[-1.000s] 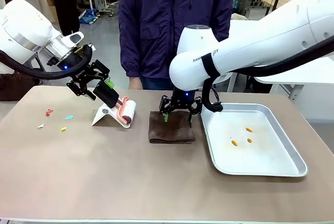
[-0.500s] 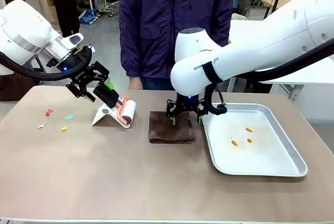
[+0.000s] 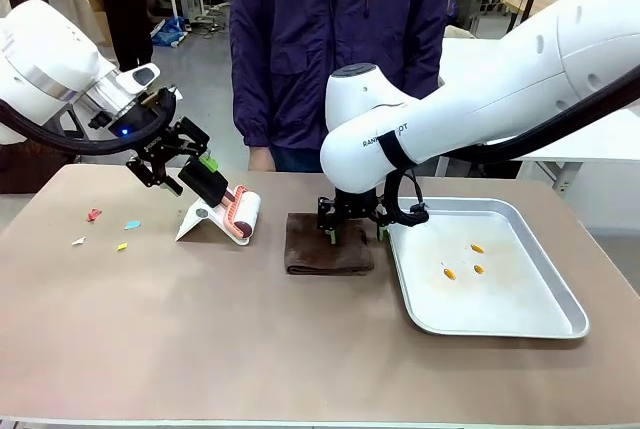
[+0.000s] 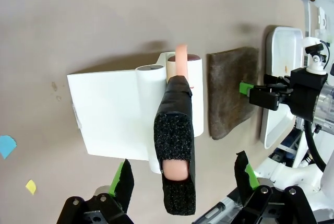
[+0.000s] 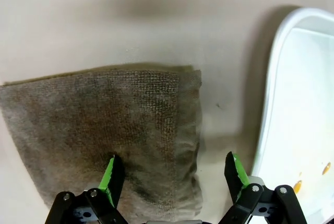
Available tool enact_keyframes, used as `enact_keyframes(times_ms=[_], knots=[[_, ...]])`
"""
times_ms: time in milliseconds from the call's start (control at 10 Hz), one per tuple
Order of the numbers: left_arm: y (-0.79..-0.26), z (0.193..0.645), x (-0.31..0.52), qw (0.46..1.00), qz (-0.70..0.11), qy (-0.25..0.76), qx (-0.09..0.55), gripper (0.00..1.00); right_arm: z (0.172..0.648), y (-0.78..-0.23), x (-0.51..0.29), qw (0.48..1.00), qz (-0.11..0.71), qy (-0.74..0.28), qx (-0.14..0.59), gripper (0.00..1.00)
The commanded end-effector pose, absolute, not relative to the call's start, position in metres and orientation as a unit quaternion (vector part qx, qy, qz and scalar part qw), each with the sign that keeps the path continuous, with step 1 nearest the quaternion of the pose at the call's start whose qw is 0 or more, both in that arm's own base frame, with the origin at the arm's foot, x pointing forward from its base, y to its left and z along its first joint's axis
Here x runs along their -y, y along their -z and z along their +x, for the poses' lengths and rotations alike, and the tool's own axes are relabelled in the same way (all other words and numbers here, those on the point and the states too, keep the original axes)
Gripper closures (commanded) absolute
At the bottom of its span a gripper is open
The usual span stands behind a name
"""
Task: Clean the surface of the table.
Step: Hold the Lint Roller with your left hand and the towel with your right hand.
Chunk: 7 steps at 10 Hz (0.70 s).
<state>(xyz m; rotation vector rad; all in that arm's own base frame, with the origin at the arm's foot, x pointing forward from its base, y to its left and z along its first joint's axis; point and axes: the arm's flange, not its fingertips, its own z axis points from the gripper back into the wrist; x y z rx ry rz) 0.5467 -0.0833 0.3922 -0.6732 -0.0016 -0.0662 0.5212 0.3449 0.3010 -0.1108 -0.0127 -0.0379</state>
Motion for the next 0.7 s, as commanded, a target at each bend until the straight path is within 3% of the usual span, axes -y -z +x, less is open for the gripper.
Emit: enact_keyframes(times_ms=[0,300,400,500,600], knots=[[-0.3945,0.5423,0.0833,0.943,-0.33,0.033,0.009,0.0,0.5247,-0.302,-0.3483,0.998,-0.055,0.038,0.012,0.0],[-0.3944,0.5427,0.0834,0.943,-0.331,0.034,0.011,0.0,0.525,-0.2995,-0.3476,0.998,-0.048,0.039,0.004,0.0],[-0.3949,0.5423,0.083,0.943,-0.331,0.034,0.016,0.6,0.5249,-0.2988,-0.3477,0.999,-0.036,0.037,0.001,0.59],[-0.396,0.5418,0.083,0.943,-0.331,0.034,0.023,0.6,0.5255,-0.2978,-0.348,0.999,-0.032,0.037,-0.004,0.59],[-0.3955,0.5424,0.0821,0.945,-0.323,0.029,0.034,1.0,0.5253,-0.2978,-0.348,0.999,-0.031,0.036,-0.005,1.0]])
